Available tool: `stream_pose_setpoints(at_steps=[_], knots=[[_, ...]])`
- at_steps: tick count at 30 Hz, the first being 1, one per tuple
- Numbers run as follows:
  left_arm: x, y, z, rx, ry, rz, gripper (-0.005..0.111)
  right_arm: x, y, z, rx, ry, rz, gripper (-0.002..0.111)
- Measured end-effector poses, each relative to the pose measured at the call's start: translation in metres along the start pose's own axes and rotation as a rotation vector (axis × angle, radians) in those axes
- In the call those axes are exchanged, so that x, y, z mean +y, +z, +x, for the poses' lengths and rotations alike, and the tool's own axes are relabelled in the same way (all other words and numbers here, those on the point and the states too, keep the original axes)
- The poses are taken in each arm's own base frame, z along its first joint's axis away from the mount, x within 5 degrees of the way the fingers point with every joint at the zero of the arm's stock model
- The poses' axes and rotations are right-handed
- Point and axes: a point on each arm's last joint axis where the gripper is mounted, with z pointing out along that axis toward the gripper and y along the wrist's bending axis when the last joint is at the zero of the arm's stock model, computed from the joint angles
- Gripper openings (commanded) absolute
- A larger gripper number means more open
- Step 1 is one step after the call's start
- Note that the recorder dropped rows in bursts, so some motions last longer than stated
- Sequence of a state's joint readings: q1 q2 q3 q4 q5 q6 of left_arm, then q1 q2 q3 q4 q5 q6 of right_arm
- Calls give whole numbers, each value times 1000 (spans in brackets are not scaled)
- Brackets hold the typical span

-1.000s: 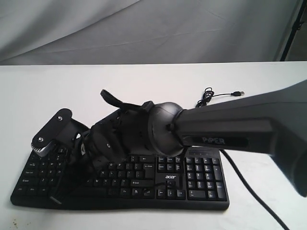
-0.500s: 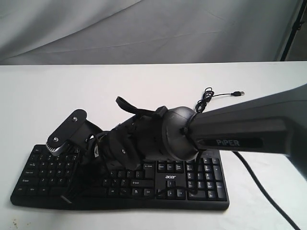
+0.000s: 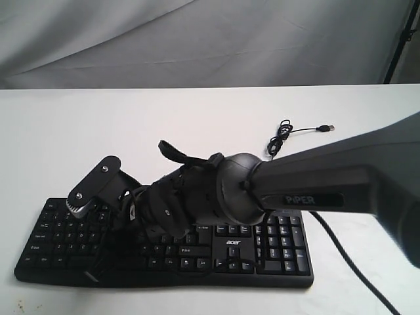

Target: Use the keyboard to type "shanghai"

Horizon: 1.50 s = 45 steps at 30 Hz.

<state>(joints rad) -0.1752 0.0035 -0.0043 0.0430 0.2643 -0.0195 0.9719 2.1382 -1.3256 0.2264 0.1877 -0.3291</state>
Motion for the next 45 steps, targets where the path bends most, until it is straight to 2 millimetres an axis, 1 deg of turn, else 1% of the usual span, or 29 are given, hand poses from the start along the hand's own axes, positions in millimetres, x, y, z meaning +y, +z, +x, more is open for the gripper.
stream_pose_setpoints(at_steps=[14, 18, 23, 26, 30, 32, 34, 37, 39, 42, 43, 45], knots=[[0, 0, 0, 0, 0, 0, 0, 0, 0, 0, 3, -5, -1, 0], [0, 0, 0, 0, 0, 0, 0, 0, 4, 3, 12, 1, -2, 0], [0, 0, 0, 0, 0, 0, 0, 0, 4, 3, 11, 3, -2, 0], [0, 0, 0, 0, 0, 0, 0, 1, 0, 2, 21, 2, -9, 0], [0, 0, 0, 0, 0, 0, 0, 1, -15, -8, 4, -2, -13, 0], [0, 0, 0, 0, 0, 0, 0, 2, -19, -16, -13, -8, -17, 0], [0, 0, 0, 0, 0, 0, 0, 5, -22, -31, -45, -26, -21, 0], [0, 0, 0, 0, 0, 0, 0, 16, -17, -52, -81, -69, -34, 0], [0, 0, 0, 0, 0, 0, 0, 24, -8, -64, -90, -94, -47, 0], [0, 0, 0, 0, 0, 0, 0, 33, 13, -70, -76, -118, -66, 0], [0, 0, 0, 0, 0, 0, 0, 35, 17, -73, -80, -124, -68, 0], [0, 0, 0, 0, 0, 0, 0, 37, 29, -72, -68, -135, -73, 0]])
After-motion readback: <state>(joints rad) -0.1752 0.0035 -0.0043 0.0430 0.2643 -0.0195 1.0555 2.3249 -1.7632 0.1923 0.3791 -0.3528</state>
